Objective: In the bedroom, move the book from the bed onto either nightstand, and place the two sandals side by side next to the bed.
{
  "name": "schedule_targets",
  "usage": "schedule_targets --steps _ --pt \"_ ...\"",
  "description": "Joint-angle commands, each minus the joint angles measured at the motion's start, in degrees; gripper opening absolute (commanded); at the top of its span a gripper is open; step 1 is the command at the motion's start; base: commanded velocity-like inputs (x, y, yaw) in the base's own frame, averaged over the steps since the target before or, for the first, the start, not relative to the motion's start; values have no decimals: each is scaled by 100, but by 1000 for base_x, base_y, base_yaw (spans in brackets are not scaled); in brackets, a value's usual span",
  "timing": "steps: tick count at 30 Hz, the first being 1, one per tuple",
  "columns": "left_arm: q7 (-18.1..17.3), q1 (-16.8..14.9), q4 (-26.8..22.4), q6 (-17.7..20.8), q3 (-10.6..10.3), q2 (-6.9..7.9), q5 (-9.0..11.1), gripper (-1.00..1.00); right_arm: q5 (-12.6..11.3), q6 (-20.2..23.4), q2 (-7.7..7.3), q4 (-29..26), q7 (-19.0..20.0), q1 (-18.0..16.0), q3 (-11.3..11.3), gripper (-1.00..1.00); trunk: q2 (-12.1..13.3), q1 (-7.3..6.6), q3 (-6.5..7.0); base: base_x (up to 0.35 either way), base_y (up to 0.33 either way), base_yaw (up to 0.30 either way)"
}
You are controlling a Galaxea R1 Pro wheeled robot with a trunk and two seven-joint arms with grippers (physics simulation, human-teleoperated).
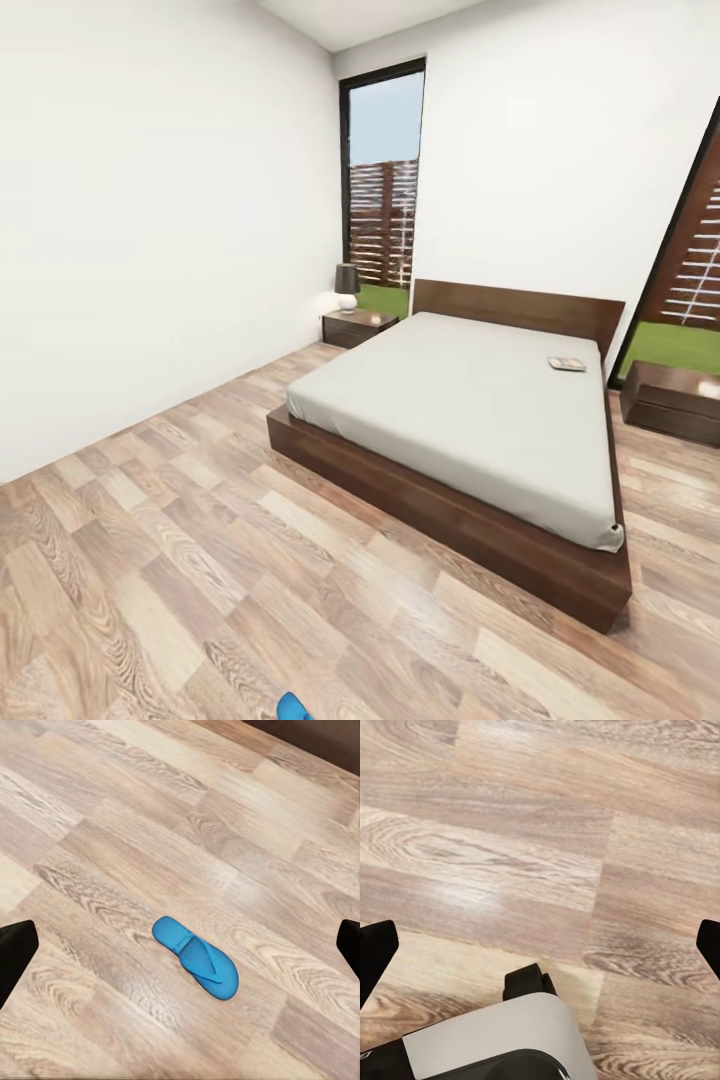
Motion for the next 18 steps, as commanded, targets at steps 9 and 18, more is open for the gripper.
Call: schedule_targets --steps 9,18 --pt "-2 3 -3 -11 0 -1 4 100 -64 -7 0 -3 2 -1 4 100 -3 0 -5 0 0 42" --pt "-2 2 -3 -10 0 -1 4 100 -65 -7 0 -5 6 -1 4 100 -3 0 -5 0 0 2"
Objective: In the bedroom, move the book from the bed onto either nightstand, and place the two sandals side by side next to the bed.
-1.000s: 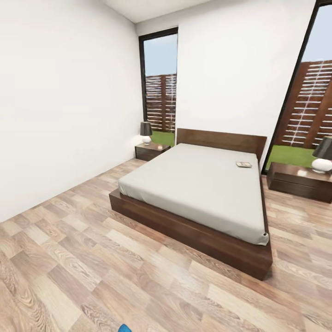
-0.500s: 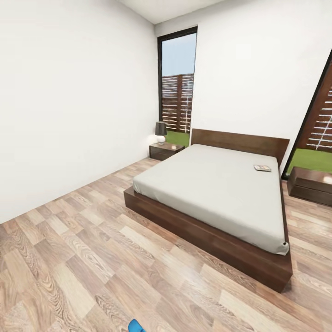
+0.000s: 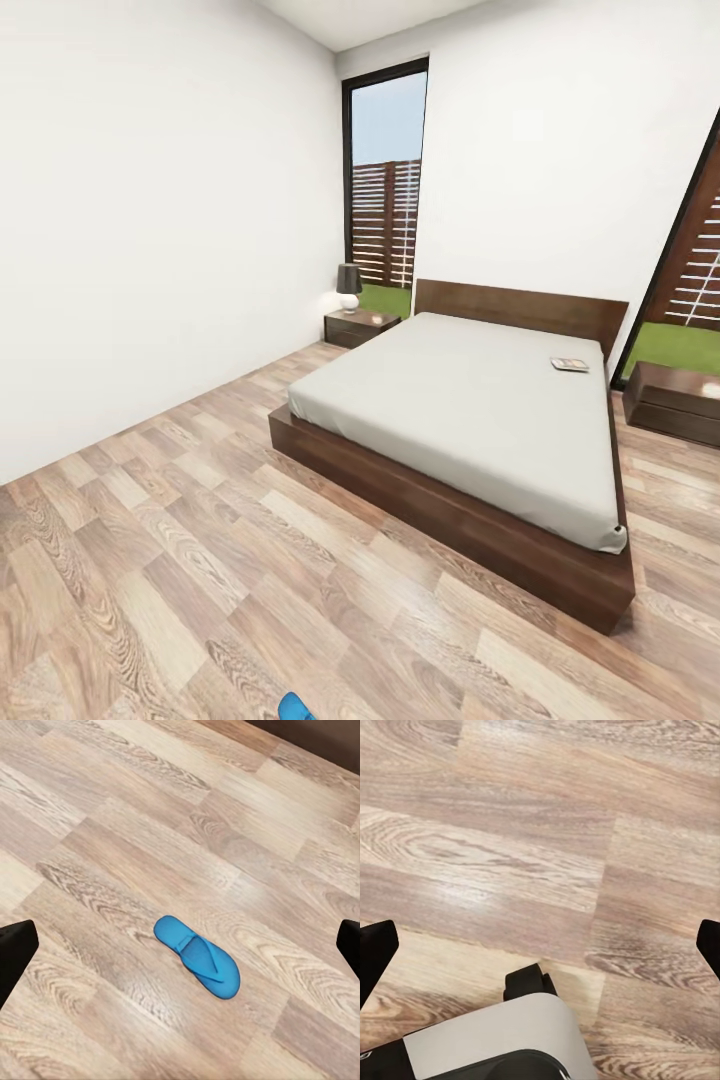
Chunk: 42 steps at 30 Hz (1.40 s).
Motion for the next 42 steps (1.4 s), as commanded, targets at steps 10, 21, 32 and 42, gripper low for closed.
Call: schedule_targets --steps 10,21,32,42 --pt "-2 0 -3 -12 0 -1 4 100 -57 -8 0 1 2 -2 1 100 -3 0 -5 0 0 216" --pt "-2 0 -3 -11 0 -1 4 100 -57 -8 0 1 2 -2 1 100 -3 0 -5 0 0 291" --pt "-2 -1 -3 -11 0 -1 4 100 -57 -8 0 2 -5 -2 1 100 -3 0 -5 0 0 293" --pt "-2 0 -3 -11 -4 -1 4 100 -58 -8 0 -1 -4 -2 -8 100 -3 0 -5 0 0 144"
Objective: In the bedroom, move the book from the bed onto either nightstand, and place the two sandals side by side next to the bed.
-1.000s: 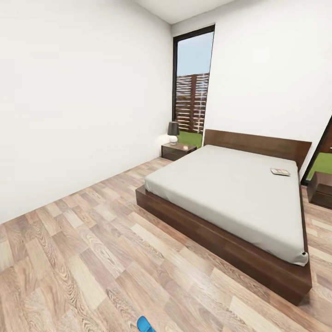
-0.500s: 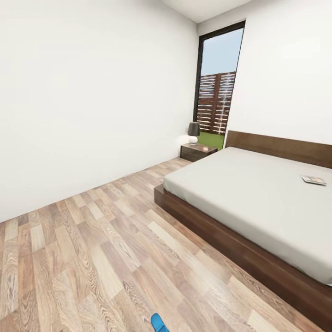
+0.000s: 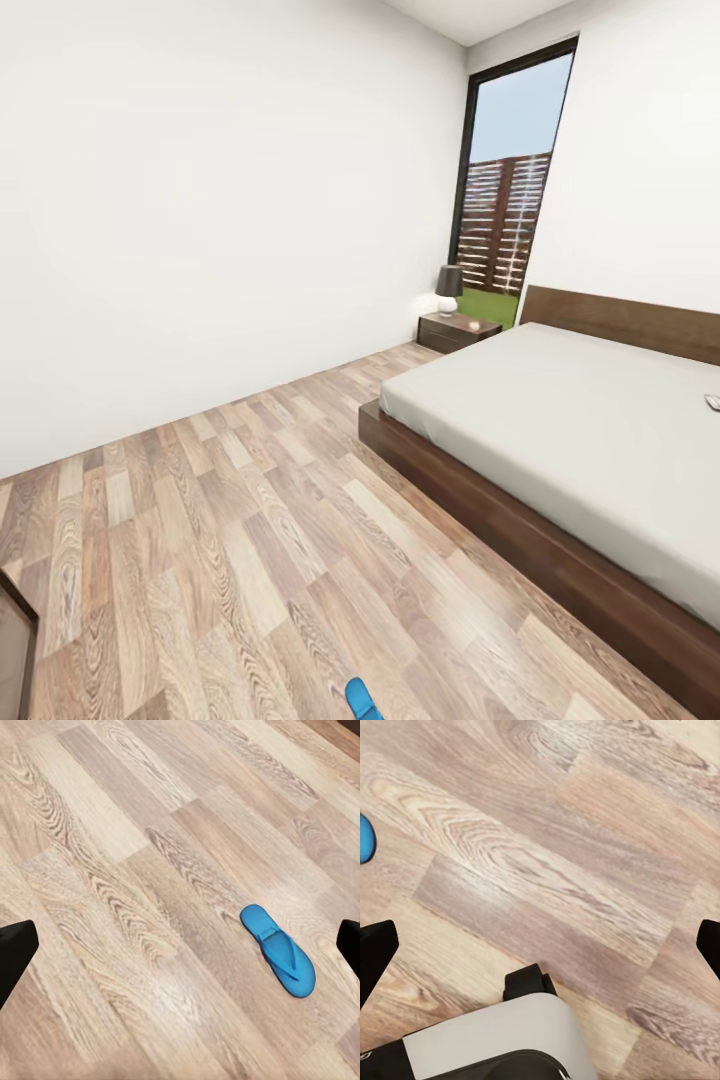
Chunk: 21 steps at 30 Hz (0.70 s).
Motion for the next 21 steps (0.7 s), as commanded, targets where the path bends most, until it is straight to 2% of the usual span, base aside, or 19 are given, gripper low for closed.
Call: schedule_targets --steps 1,6,21 --pt "-2 0 -3 -11 0 0 4 100 -57 -7 0 1 -2 -2 2 100 -3 0 -5 0 0 31" --pt "0 0 -3 -11 -1 0 2 100 -57 -7 0 0 0 -2 8 100 -3 0 -5 0 0 131" --pt "-2 -3 -3 -11 4 0 4 100 -56 -7 0 2 -3 -2 11 100 -3 0 -5 0 0 282"
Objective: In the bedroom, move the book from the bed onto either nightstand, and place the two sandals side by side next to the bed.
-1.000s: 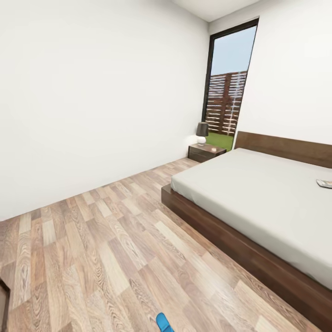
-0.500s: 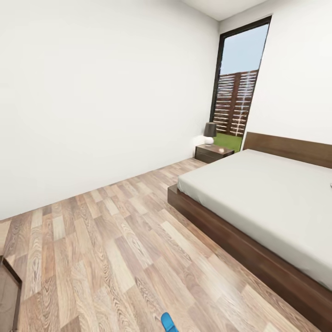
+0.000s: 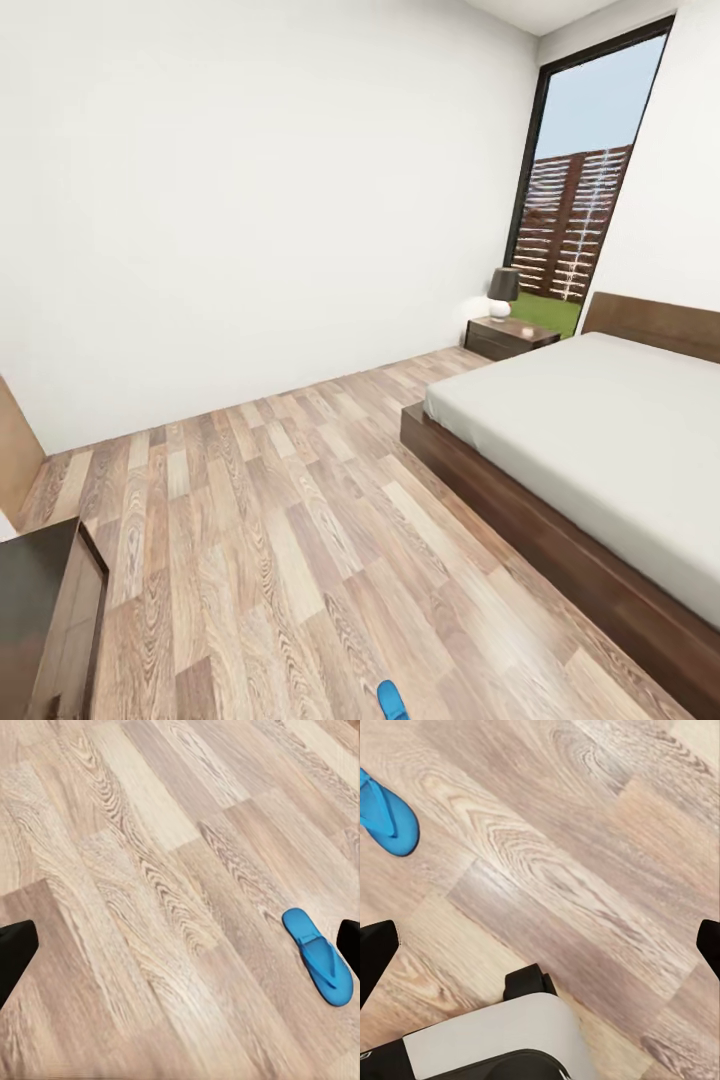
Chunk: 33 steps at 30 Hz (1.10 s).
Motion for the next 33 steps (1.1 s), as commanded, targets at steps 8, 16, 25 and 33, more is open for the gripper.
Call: schedule_targets --steps 8,16,25,33 --pt "-2 2 -3 -10 1 -1 4 100 -57 -8 0 0 0 -1 3 100 -3 0 -4 0 0 291" --pt "-2 1 -3 -10 1 -1 4 100 -57 -8 0 0 4 -1 -5 100 -3 0 -4 0 0 291" --pt "-2 2 -3 -10 1 -1 4 100 -57 -8 0 -1 0 -1 -6 100 -3 0 -4 0 0 292" --pt "-2 3 -3 -10 -1 -1 4 100 -65 -8 0 -6 -2 -1 -6 100 -3 0 -4 0 0 291"
